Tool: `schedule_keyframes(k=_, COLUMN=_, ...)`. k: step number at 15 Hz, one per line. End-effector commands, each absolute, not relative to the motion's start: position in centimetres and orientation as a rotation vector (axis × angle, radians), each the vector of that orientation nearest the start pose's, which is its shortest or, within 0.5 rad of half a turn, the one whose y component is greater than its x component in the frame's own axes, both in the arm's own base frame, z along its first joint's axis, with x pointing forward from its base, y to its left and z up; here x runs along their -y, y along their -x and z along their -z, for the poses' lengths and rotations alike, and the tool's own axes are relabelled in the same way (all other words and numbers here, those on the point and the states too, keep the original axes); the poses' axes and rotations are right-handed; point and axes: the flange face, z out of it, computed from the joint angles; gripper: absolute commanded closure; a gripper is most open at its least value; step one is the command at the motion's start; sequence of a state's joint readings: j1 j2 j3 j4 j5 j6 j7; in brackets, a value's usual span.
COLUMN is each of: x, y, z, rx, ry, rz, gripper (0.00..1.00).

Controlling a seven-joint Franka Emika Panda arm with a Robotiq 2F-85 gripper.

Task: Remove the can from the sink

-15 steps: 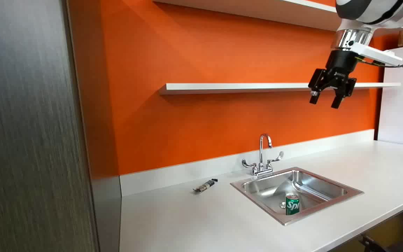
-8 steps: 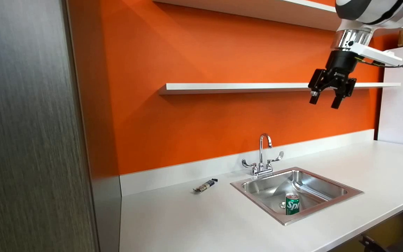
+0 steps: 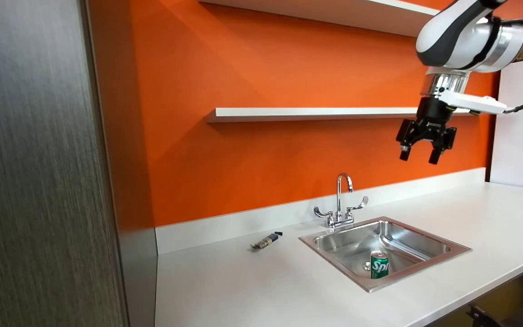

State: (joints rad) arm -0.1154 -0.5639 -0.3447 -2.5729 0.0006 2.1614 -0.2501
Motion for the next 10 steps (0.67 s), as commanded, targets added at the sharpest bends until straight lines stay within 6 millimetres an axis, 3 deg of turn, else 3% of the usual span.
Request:
schedule_keyframes(k=1, x=19.7, y=-37.5, z=-41.0, rx=-0.290, ry=3.025, rz=0.223, gripper=0.00)
schedule_keyframes(k=10, x=21.6, y=-42.5, z=-30.3, rx=-0.356, ry=3.060, rz=0.200, gripper=0.00)
